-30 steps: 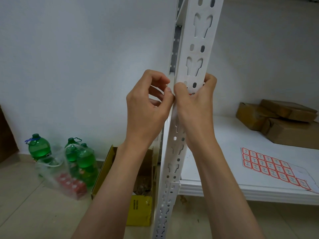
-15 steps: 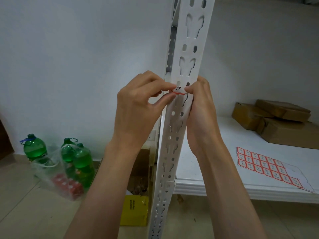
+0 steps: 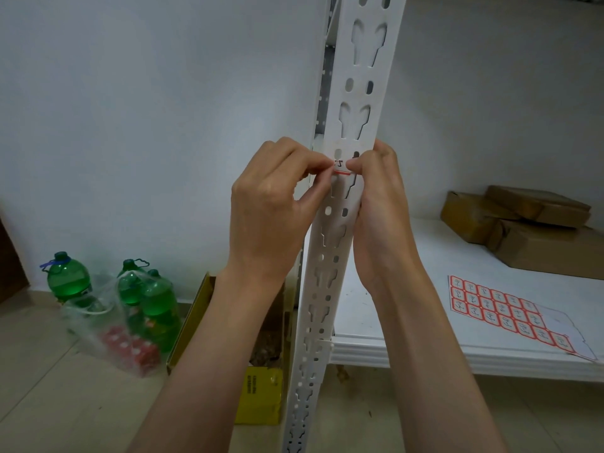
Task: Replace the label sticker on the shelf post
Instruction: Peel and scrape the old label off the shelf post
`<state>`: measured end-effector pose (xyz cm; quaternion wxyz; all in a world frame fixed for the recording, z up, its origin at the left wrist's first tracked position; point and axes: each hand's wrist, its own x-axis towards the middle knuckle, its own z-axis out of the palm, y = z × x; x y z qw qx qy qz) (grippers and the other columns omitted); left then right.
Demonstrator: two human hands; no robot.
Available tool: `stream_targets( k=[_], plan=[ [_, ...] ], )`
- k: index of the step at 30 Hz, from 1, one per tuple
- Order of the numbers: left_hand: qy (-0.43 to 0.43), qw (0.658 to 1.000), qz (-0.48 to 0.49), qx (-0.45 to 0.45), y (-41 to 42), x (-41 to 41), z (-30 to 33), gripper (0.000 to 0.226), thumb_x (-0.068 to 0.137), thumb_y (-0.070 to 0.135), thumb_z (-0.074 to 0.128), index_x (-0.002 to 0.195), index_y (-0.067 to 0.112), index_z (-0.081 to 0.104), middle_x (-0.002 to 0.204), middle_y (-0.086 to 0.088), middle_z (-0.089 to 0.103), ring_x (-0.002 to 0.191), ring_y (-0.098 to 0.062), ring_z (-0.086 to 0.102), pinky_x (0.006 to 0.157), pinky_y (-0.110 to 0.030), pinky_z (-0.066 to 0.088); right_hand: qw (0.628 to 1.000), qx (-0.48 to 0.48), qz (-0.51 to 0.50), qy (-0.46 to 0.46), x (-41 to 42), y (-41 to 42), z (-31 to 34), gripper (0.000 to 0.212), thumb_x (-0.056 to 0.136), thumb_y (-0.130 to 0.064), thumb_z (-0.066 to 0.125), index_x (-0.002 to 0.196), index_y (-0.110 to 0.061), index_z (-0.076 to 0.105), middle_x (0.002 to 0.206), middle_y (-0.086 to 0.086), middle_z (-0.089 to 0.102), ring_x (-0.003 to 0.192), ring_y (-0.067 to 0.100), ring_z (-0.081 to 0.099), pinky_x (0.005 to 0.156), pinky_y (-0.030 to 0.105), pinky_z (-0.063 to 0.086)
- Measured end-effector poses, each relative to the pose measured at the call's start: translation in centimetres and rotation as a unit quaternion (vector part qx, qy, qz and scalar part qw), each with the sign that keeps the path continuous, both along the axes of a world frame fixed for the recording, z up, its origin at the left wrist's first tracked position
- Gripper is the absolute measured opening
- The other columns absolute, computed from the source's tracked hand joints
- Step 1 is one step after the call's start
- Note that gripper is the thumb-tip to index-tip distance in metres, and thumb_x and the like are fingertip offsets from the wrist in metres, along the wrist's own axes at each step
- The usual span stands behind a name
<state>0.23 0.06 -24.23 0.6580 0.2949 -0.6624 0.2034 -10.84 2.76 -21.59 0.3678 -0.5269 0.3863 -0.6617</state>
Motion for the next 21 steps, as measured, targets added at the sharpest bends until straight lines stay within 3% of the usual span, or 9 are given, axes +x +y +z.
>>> stream_targets(
  k=[3,6,9,11,14,17,21],
  plan=[
    [0.001,1.0,-0.005,0.018,-0.2,-0.1,-0.1,0.015,0.094,0.018,0.067,0.095,0.004,0.072,0.092,-0.01,0.07,0.085,-0.016,0.062,0.08,-0.014,0.05,1.0,0.0,0.0,0.004,0.0,-0.2,-0.1,0.029,0.102,-0.023,0.047,0.131,-0.024,0.049,0.094,-0.027,0.061,0.078,-0.018,0.06,0.063,0.007,0.049],
    [-0.005,0.999,-0.005,0.037,-0.4,-0.5,-0.3,0.015,0.098,0.015,0.059,0.097,0.003,0.067,0.095,-0.011,0.065,0.088,-0.015,0.057,0.08,-0.013,0.045,1.0,-0.004,-0.006,0.002,0.0,-0.2,-0.1,0.031,0.101,-0.023,0.048,0.131,-0.025,0.05,0.098,-0.017,0.063,0.087,-0.006,0.065,0.075,0.017,0.051],
    [0.007,0.997,-0.009,0.071,-0.9,-0.5,-1.0,0.018,0.1,0.013,0.047,0.096,0.0,0.06,0.095,-0.01,0.058,0.087,-0.018,0.053,0.077,-0.023,0.046,1.0,-0.006,0.0,-0.012,0.0,-0.4,-0.2,0.029,0.1,-0.021,0.048,0.129,-0.026,0.051,0.103,-0.011,0.067,0.1,0.009,0.068,0.086,0.03,0.057],
    [0.038,0.995,-0.007,0.093,-1.3,0.0,-1.4,0.015,0.1,0.009,0.045,0.097,0.0,0.057,0.095,-0.005,0.052,0.086,-0.014,0.049,0.077,-0.022,0.045,1.0,-0.01,-0.006,-0.001,0.0,-0.5,-0.3,0.03,0.099,-0.02,0.052,0.127,-0.028,0.05,0.103,-0.01,0.066,0.094,0.004,0.068,0.075,0.022,0.057],
    [0.095,0.992,-0.009,0.088,-1.3,0.9,-1.3,0.009,0.098,0.002,0.048,0.097,-0.001,0.057,0.096,-0.001,0.048,0.084,-0.005,0.044,0.076,-0.01,0.04,0.999,-0.032,-0.027,0.028,0.2,-0.5,-0.4,0.035,0.098,-0.021,0.059,0.128,-0.031,0.045,0.104,-0.013,0.062,0.084,-0.001,0.063,0.056,0.005,0.047],
    [0.114,0.99,-0.012,0.077,-1.1,1.2,-0.9,0.007,0.097,0.002,0.051,0.098,-0.001,0.057,0.095,-0.001,0.05,0.083,-0.005,0.045,0.076,-0.009,0.04,0.994,-0.063,-0.066,0.057,0.8,-0.7,-0.7,0.042,0.096,-0.02,0.064,0.128,-0.03,0.039,0.105,-0.016,0.057,0.082,-0.012,0.06,0.057,-0.001,0.043],
    [0.11,0.991,-0.012,0.077,-0.9,1.1,-0.9,0.006,0.095,0.003,0.053,0.096,-0.001,0.057,0.094,-0.001,0.051,0.083,-0.004,0.045,0.076,-0.006,0.038,0.978,-0.114,-0.142,0.098,1.5,-0.7,-1.2,0.047,0.092,-0.018,0.069,0.13,-0.021,0.041,0.116,-0.011,0.053,0.088,0.003,0.059,0.063,0.0,0.044]
  ],
)
